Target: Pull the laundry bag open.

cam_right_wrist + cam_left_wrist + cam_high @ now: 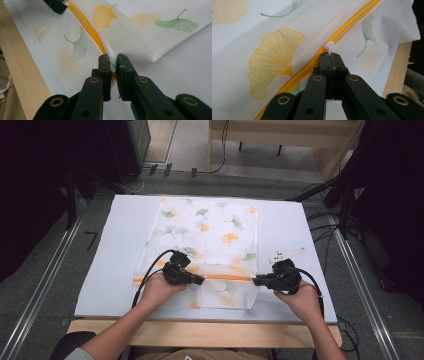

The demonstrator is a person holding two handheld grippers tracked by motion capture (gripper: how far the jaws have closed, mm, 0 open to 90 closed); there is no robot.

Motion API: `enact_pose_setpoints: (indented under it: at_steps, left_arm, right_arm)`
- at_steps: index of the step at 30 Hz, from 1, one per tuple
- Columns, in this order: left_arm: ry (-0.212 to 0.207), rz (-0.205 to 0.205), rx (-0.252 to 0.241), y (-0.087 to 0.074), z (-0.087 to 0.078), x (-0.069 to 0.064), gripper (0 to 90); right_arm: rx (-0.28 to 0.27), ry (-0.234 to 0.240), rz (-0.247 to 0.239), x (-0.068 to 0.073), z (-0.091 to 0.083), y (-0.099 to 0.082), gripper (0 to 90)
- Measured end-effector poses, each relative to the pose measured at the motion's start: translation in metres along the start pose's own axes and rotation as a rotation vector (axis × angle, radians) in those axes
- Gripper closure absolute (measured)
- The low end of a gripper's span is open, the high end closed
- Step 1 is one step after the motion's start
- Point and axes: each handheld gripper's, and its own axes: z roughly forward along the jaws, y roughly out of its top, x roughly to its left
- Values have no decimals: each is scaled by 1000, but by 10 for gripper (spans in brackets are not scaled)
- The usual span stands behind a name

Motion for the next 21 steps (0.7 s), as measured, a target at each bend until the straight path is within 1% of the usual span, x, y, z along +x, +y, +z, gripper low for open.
enact_pose_setpoints:
  at_steps: [1,2,4,6,7,11,12,13,17,21]
  left_arm:
    - [-4,0,1,0,0,1,900]
    - [-8,-10,-6,-1,1,1,900]
    - [-4,-3,-1,0,1,2,900]
    - [-10,-1,6,0,1,3,900]
    - [-10,-5,2,0,1,3,900]
    - [-6,-8,15,-1,-1,5,900]
    - [-1,-6,17,-2,-3,6,900]
    - [1,-17,19,-3,-5,7,900]
    - [12,-24,34,-8,-13,14,900]
    - [13,-31,49,-14,-20,20,900]
  right_arm:
    - [-1,1,0,0,0,0,844]
    - [0,2,0,-1,0,-1,844]
    - [3,-1,-1,-1,1,-1,844]
    - [4,0,0,0,0,-1,844]
    - [3,2,-3,0,0,-2,844]
    - [0,4,-3,0,0,-3,844]
    - [1,4,-4,0,0,-3,844]
    - [0,4,-4,0,0,-3,843]
    - [8,1,1,-1,0,-4,843]
    - [6,0,4,-2,-1,-4,843]
